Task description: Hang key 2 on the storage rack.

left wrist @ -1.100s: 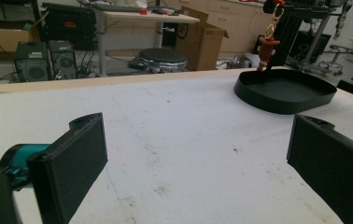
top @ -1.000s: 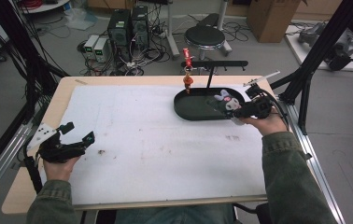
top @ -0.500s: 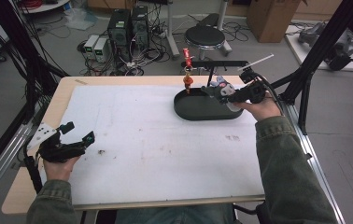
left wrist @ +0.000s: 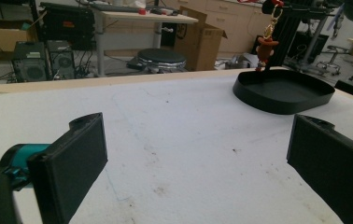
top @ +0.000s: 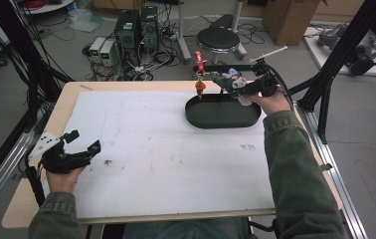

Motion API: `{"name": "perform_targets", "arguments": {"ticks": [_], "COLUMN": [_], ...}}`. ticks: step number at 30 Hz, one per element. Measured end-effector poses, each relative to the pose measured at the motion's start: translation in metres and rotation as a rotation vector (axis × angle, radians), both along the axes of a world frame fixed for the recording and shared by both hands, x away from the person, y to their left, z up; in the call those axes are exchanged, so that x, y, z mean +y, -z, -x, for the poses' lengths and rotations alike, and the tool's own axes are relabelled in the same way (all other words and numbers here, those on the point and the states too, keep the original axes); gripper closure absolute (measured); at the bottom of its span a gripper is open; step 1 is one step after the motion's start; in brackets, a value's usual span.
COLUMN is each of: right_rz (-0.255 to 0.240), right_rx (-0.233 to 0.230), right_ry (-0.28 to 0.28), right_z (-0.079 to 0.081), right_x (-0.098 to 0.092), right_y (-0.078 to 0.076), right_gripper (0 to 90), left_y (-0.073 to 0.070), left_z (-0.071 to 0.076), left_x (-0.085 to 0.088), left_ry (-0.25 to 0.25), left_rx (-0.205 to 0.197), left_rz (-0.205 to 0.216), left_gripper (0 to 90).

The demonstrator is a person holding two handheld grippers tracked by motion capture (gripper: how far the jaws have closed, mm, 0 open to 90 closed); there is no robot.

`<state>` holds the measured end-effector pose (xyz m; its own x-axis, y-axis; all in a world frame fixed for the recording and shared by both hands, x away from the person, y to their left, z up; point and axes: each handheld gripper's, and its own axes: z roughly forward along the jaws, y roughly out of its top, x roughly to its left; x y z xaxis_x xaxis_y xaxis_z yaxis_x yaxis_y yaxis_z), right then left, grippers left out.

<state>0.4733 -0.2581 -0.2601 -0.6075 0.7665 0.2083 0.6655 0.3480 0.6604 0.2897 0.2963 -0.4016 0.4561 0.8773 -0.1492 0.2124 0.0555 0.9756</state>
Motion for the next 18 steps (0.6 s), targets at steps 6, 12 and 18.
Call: {"name": "perform_targets", "arguments": {"ticks": [6, 12, 18], "right_rz": [-0.012, 0.015, 0.039], "right_rx": [0.023, 0.012, 0.024], "right_ry": [0.026, 0.053, 0.064], "right_z": [-0.019, -0.032, -0.041], "right_x": [0.0, 0.002, 0.005], "right_y": [0.003, -0.003, -0.013], "right_gripper": [39.9, 39.9, 39.9], "left_y": [0.0, 0.0, 0.0], "left_z": [0.001, 0.001, 0.0], "left_x": [0.001, 0.001, 0.003], "left_ry": [-0.001, -0.003, -0.003], "left_rx": [-0.003, -0.001, 0.005], "left_rz": [0.008, 0.007, 0.01], "left_gripper": [5.3, 5.3, 5.3]}}
